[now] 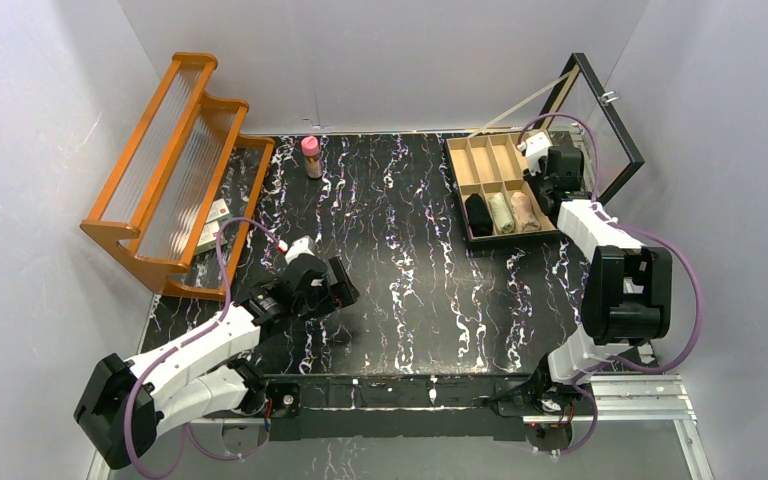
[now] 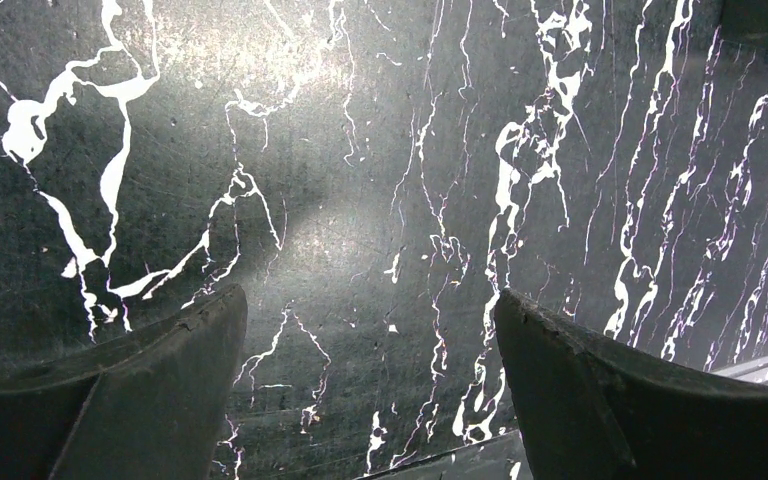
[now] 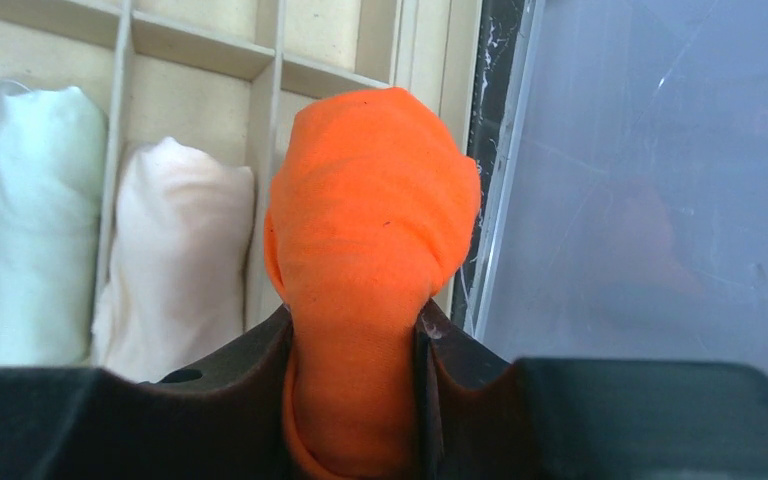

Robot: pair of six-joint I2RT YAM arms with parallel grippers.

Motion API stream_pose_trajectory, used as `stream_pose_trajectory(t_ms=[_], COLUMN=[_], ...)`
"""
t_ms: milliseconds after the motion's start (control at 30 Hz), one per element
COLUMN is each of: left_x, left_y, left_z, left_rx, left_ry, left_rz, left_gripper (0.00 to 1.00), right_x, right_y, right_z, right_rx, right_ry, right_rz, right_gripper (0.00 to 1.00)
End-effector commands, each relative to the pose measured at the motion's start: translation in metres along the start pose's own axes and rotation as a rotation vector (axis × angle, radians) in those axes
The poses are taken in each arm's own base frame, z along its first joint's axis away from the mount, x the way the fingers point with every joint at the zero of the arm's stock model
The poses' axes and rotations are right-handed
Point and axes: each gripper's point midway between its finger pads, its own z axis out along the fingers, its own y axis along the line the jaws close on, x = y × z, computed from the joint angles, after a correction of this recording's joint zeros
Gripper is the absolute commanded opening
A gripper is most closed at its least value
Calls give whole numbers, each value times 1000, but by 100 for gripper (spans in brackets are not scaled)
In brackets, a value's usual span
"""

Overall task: Roll the underwear
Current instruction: Place the underwear at the center of the board.

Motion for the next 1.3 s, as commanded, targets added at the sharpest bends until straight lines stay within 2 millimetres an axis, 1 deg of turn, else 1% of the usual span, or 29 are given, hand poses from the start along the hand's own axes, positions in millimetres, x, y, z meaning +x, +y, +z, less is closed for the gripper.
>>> stream_pose_trajectory(t_ms=[0, 33, 133, 200, 267, 333, 467, 633, 700, 833, 867, 900, 967, 1000, 1067, 1167, 1200, 1233, 1267], left_x=[-6, -6, -6, -8, -10, -12, -15, -13, -12, -13, -14, -14, -16, -17, -19, -18, -18, -17, -17], left_y=[-8, -8, -8, -7, -7, -7, -5, -2, -1, -2, -2, -3, -5, -6, -8, -8, -8, -8, -8], left_z=[-1, 0, 2, 3, 3, 2, 1, 2, 3, 2, 2, 1, 0, 0, 0, 1, 2, 2, 2], left_rx=[32, 34, 34, 35, 32, 29, 28, 28, 27, 28, 29, 31, 35, 35, 38, 36, 37, 38, 38], left_ry=[4, 9, 21, 27, 31, 33, 34, 40, 44, 46, 45, 46, 46, 44, 44, 48, 51, 54, 58], left_rz=[13, 12, 12, 13, 18, 20, 10, -1, -4, -7, -9, -9, -8, -8, -6, -5, -3, -4, -4], left_gripper=[91, 91, 91, 91, 91, 91, 91, 91, 91, 91, 91, 91, 91, 91, 91, 91, 91, 91, 91], right_x=[-27, -18, -6, 5, 11, 16, 19, 29, 33, 37, 38, 39, 37, 34, 29, 24, 24, 26, 27], right_y=[-16, -10, -5, -10, -9, -12, -11, 4, 12, 17, 17, 16, 13, 9, 4, 1, 0, 0, 1], right_z=[0, 1, 6, 12, 17, 22, 28, 36, 40, 45, 46, 47, 46, 45, 43, 40, 39, 39, 39], right_rx=[4, -19, -18, -17, -20, 1, -10, -60, -93, -118, -123, -125, -121, -114, -103, -107, -108, -111, -115], right_ry=[-85, -52, -19, 9, 26, 44, 47, 60, 61, 85, 94, 103, 114, 113, 107, 100, 106, 114, 117], right_rz=[-34, -44, -47, -32, -24, -15, 4, 10, 7, 14, 14, 15, 10, 11, 9, -1, -5, -5, -9], right_gripper=[1, 1, 1, 1, 1, 1, 1, 1, 8, 19, 24, 30, 37, 40, 51, 57, 64, 68, 69])
